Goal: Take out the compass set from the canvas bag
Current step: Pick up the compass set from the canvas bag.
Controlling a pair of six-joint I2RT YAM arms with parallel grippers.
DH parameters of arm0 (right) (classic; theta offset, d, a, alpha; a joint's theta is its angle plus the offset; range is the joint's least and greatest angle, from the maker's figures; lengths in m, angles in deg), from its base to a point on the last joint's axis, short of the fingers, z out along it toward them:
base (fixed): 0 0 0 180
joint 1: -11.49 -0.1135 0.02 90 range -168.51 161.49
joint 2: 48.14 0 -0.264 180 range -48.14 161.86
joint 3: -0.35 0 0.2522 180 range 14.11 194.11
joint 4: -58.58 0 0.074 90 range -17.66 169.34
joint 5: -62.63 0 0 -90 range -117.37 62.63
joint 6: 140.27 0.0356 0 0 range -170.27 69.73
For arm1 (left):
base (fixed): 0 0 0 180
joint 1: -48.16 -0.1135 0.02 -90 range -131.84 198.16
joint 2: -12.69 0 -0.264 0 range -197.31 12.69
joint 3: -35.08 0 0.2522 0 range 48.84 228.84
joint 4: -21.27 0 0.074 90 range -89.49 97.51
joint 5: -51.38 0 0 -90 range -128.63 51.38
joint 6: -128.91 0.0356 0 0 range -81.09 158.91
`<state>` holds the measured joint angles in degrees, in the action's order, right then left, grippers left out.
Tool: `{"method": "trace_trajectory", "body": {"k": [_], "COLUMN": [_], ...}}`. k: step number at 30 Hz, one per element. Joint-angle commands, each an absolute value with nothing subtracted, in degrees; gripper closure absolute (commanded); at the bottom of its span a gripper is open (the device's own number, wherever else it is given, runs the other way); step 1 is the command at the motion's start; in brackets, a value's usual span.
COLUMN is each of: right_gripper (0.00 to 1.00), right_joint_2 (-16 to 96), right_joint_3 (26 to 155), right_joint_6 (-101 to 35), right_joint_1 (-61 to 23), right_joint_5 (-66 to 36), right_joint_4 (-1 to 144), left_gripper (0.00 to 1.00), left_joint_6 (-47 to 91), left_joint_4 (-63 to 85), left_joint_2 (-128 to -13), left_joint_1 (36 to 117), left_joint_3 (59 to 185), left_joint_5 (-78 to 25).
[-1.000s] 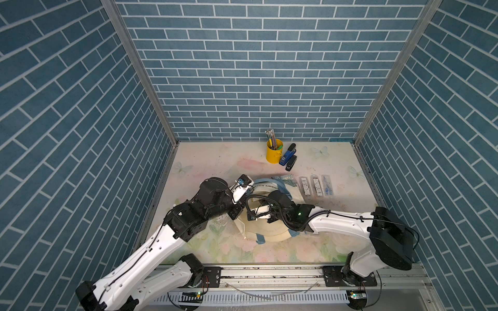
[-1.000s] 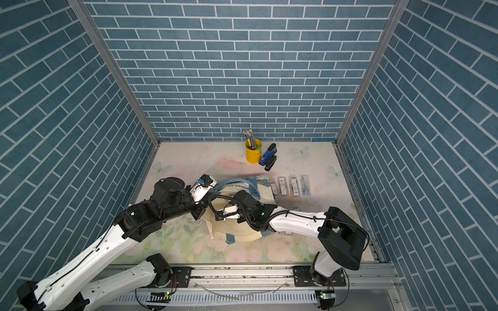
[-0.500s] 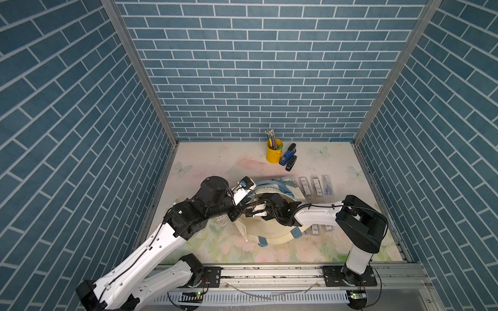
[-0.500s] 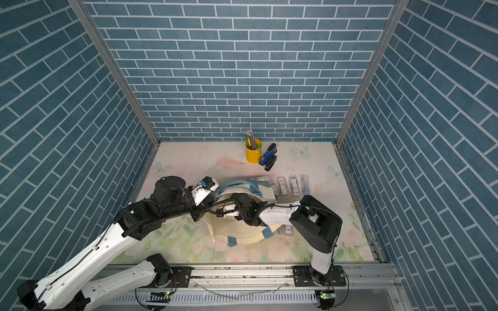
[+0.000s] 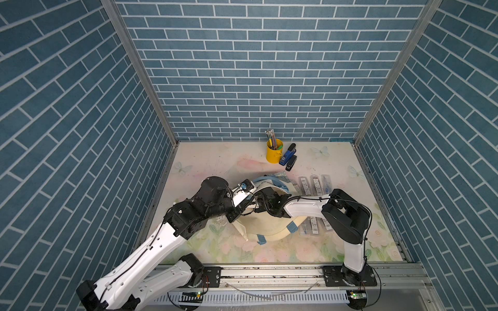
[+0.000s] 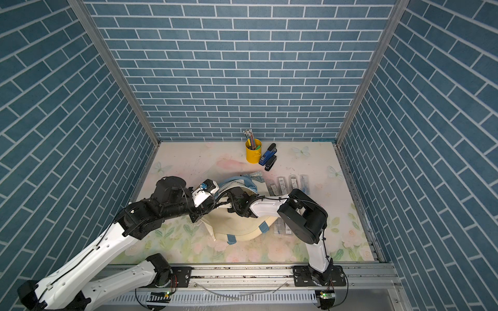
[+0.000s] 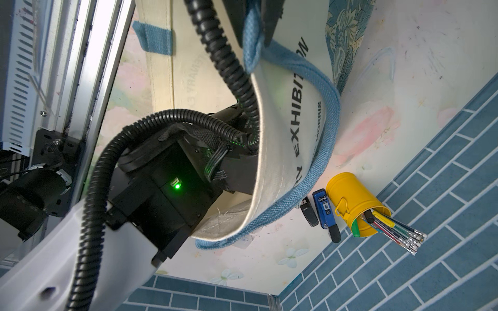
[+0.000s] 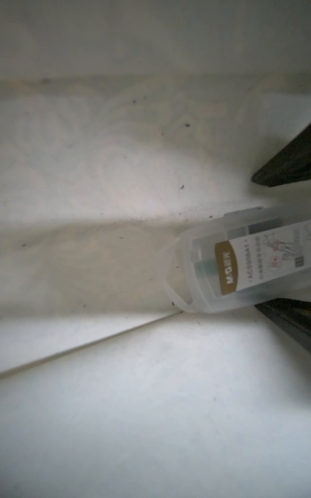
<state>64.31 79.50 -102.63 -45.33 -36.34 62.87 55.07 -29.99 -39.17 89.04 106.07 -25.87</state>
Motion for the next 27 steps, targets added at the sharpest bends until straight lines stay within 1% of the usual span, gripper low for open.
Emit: {"method": "trace_trajectory", "body": {"k": [1,6,17,23,27], "right_gripper": [0.38,0.47,0.55,0.54,0.47], "right_joint_2": [66.3,65.87,61.72,60.81,63.62], "right_joint_3": [82.46,81.66,80.56,82.09,83.52], "right_joint_6": [-97.3,-95.38,-91.44,-88.11,-87.6], "right_joint_1": [-44.01,-43.97,-44.71,-45.07,-44.94], "right_joint_5": [-35.42,-35.11,-29.44,-24.88,-23.88], "right_joint_4": [70.71,73.11,82.12,87.06,89.98], "left_gripper": [1.0,1.0,1.0,1.0,1.0], "left_joint_6": [57.05,57.41,56.93,56.77,56.67], "left_joint_4": [-29.32,-28.75,-27.11,-26.33,-26.05], "left_joint_2": [-37.67,-37.59,-37.59,-37.59,-37.39], "left_joint_1": [89.99,89.94,89.94,89.92,89.98], "left_joint_3": [105.79,105.48,104.22,103.16,102.84], "left_joint_5": [-20.37,-21.56,-23.68,-24.65,-25.0]}}
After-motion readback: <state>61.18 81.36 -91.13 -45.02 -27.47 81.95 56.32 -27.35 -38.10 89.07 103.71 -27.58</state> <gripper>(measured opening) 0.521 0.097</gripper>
